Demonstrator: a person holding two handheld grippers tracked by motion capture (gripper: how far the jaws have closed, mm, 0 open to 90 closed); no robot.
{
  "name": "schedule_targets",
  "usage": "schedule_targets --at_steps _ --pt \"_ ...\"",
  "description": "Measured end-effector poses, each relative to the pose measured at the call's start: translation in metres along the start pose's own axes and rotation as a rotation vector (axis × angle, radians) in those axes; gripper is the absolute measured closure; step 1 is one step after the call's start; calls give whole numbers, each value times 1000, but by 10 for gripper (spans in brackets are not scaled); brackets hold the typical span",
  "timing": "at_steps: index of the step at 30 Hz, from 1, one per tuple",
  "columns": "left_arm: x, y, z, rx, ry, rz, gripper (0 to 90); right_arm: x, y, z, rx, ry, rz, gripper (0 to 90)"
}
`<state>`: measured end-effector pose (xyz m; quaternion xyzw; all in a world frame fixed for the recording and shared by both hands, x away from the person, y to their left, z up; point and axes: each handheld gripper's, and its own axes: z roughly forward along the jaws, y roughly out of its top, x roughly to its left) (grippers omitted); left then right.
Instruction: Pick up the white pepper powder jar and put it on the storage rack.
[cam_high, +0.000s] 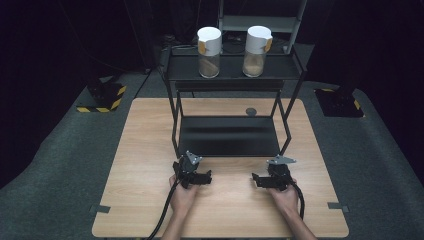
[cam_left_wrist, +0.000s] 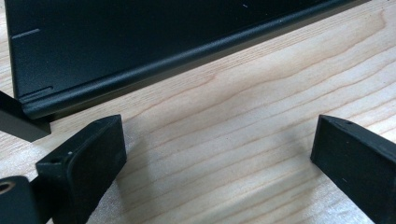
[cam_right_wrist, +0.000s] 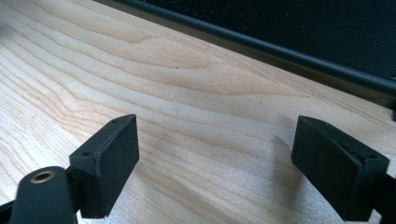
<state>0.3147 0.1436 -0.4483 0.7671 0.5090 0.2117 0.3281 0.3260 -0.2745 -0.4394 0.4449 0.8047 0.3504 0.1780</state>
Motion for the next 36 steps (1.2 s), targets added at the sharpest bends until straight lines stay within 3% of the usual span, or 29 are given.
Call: schedule_targets --at_steps 7,36 --pt "0 0 0 0 0 0 34 8 -4 1 -11 -27 -33 133" --pt "-1 0 0 0 4 0 35 11 -7 2 -21 -36 -25 133"
